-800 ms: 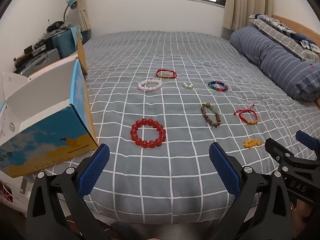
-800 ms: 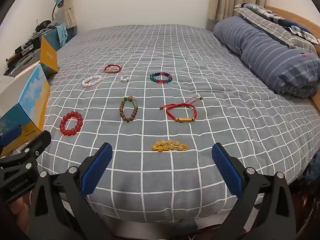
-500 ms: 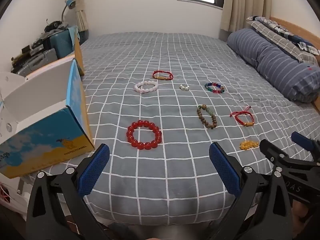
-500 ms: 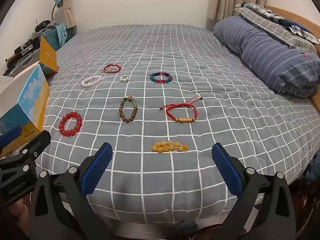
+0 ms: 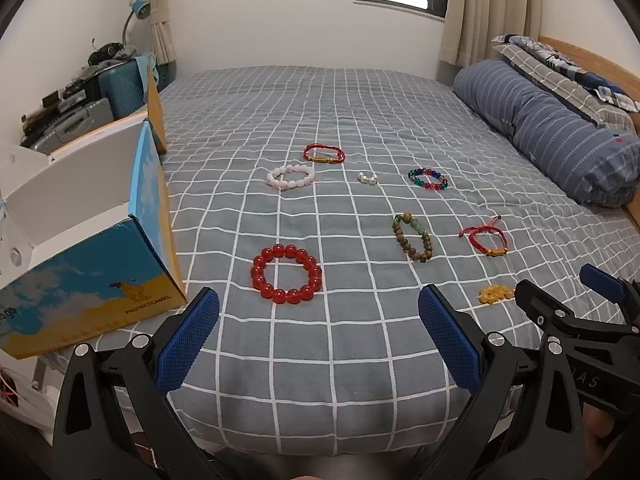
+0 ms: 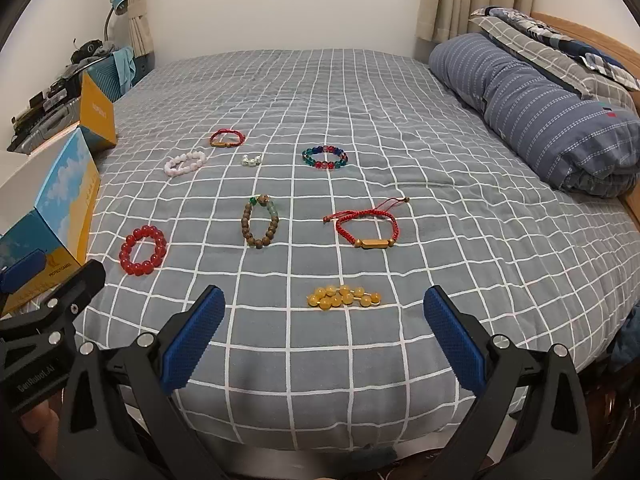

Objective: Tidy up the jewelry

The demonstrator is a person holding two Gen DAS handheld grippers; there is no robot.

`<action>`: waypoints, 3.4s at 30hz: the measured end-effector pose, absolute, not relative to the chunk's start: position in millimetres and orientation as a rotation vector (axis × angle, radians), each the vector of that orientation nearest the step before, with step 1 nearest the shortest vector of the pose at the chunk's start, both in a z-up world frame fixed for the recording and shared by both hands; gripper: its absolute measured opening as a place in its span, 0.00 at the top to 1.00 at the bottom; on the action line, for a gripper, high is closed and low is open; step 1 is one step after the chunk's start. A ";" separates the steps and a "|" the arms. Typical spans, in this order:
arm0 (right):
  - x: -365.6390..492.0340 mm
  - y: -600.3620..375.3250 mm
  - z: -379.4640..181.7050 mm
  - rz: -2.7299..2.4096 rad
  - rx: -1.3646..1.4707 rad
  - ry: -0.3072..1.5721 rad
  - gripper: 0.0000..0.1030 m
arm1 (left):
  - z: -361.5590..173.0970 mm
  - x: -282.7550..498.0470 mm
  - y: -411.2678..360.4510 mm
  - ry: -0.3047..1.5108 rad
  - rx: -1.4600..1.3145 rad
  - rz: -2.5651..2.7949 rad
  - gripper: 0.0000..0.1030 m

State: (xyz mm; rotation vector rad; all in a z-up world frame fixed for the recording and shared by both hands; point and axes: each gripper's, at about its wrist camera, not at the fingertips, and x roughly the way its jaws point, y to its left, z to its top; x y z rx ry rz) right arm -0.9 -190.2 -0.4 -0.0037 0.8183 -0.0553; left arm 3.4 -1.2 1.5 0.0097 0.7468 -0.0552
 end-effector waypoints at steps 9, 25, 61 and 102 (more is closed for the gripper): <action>-1.9 -188.2 2.2 -0.051 -0.002 0.812 0.07 | 0.0 5.2 -1.6 0.754 0.012 -0.031 0.05; -5.7 -184.3 7.0 -0.046 -0.009 0.799 0.07 | -0.2 4.7 -0.8 0.756 0.019 -0.029 0.05; -9.3 -181.0 9.3 -0.043 -0.022 0.792 0.07 | 0.1 3.9 0.7 0.759 0.018 -0.018 0.05; 51.0 -163.3 60.5 -0.016 -0.101 0.763 0.07 | 70.6 106.3 -1.0 0.670 0.067 -0.006 0.05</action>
